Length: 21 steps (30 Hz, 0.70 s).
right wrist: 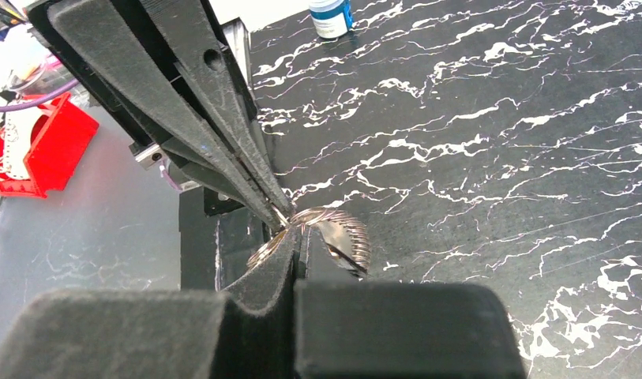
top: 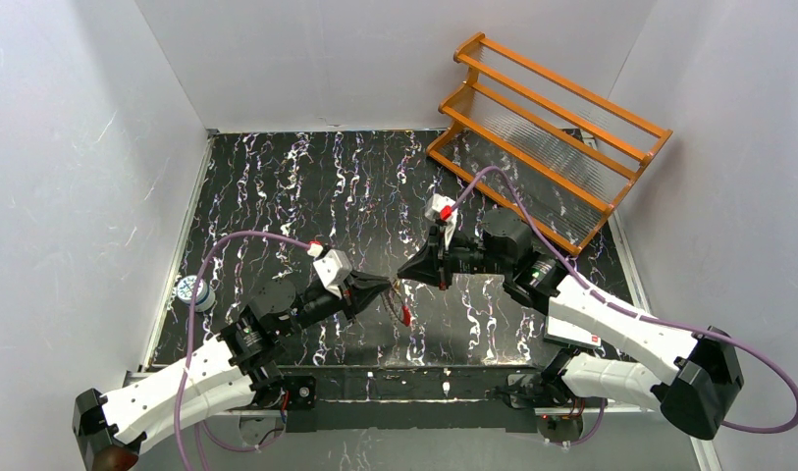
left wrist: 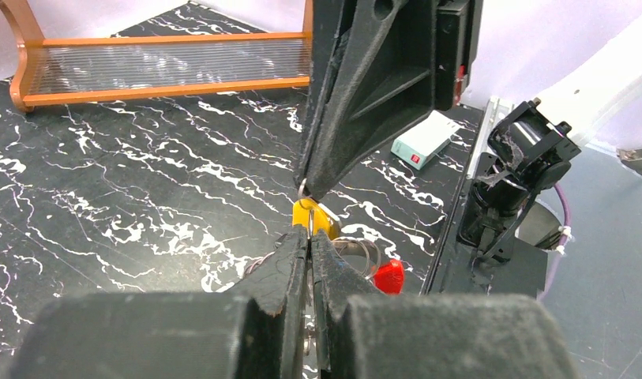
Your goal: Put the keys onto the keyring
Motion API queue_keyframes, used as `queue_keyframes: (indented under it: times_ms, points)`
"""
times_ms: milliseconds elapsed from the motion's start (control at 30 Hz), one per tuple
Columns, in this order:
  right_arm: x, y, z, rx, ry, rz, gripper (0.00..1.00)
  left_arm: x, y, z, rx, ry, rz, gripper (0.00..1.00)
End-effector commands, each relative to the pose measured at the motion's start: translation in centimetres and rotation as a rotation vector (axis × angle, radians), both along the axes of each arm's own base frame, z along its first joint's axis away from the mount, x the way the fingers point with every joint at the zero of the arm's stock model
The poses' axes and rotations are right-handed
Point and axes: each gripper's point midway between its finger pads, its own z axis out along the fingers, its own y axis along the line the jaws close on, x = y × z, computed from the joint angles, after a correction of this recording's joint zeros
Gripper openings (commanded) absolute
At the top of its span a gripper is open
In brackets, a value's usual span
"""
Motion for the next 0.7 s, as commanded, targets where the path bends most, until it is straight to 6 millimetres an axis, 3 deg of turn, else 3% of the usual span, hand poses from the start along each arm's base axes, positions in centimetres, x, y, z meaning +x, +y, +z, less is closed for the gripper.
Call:
queue_keyframes:
  times_ms: [0, 233, 667]
  points:
    - [-0.9, -0.1, 3.3, 0.073, -0.071, 0.052, 0.01, 0.4, 0.4, 0.9, -0.031, -0.015, 0.036, 0.0]
    - [-1.7, 0.5, 3.1, 0.074, -0.056, 0.128, 0.01, 0.4, 0.3, 1.2, -0.031, -0.024, 0.033, 0.0]
    - [-0.2, 1.4, 3.3, 0.071, -0.027, 0.074, 0.01, -0.2, -0.1, 1.1, -0.037, -0.006, -0.008, 0.0]
